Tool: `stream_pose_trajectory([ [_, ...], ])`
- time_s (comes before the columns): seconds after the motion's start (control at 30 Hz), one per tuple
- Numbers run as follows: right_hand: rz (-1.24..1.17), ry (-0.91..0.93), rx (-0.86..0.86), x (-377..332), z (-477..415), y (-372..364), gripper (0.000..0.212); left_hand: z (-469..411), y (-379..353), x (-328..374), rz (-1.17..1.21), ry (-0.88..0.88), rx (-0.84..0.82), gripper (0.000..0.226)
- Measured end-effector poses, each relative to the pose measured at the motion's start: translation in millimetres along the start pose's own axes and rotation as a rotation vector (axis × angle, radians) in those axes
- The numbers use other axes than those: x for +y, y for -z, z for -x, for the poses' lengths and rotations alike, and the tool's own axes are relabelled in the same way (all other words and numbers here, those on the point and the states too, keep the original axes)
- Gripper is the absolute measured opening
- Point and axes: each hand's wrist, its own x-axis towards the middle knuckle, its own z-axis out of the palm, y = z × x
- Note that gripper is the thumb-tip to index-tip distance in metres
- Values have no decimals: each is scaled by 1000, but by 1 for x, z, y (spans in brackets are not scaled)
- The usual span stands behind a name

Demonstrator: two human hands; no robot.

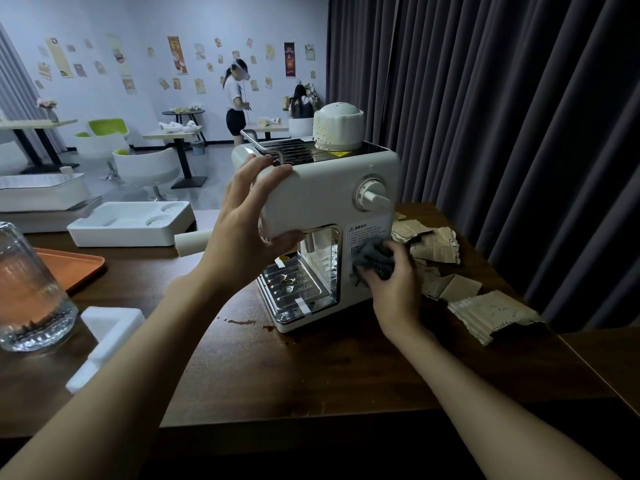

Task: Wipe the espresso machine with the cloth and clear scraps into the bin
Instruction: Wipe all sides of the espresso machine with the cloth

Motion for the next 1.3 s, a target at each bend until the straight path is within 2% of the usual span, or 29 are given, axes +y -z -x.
stream_pose_trajectory([
  [0.13,38,76,94,-15,3,-10,49,0,0,0,-4,5,-3,83],
  [0.33,-34,74,51,-20,12,-12,77,0,0,0,2,17,-9,83],
  [0.4,-89,56,65,-22,13,-12,71,1,0,1,3,19,-6,83],
  [0.47,-98,38,131,-27,9,-12,53,1,0,1,5,19,-8,83],
  [0.57,-107,56,234,-35,-4,-9,39,1,1,1,15,12,-7,83],
  [0.77,-39,178,276,-48,-18,-3,36,0,2,1,4,4,-7,84],
  [0.9,-68,122,351,-49,-30,2,29,-1,2,-2,-5,-20,-8,86],
  [1.1,-48,203,228,-56,-12,-7,27,-2,6,-3,-13,-59,-6,92],
  [1.3,-114,103,195,-65,-7,0,28,1,5,6,-81,-48,13,87],
])
